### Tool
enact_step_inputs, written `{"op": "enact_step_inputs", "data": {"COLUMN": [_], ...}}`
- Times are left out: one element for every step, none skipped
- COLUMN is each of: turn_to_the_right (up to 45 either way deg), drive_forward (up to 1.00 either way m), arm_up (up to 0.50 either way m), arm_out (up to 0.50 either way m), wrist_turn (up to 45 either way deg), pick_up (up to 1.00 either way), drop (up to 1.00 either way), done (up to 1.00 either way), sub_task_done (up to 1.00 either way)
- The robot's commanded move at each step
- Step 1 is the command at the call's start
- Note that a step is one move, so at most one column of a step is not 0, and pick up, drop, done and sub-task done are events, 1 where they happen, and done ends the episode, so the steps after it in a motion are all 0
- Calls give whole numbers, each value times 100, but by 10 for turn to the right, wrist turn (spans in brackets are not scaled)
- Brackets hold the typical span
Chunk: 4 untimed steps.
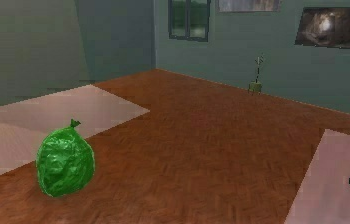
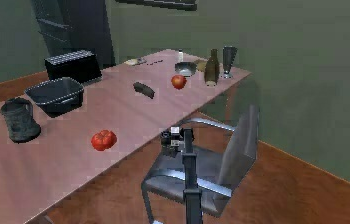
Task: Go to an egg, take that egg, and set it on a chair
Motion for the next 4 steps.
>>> {"op": "enact_step_inputs", "data": {"turn_to_the_right": [0,0,0,0], "drive_forward": [0,0,0,0], "arm_up": [0,10,0,0], "arm_out": [0,0,-8,0], "wrist_turn": [0,0,0,0], "pick_up": [0,0,0,0], "drop": [100,0,0,0], "done": [0,0,0,100], "sub_task_done": [0,0,0,0]}}
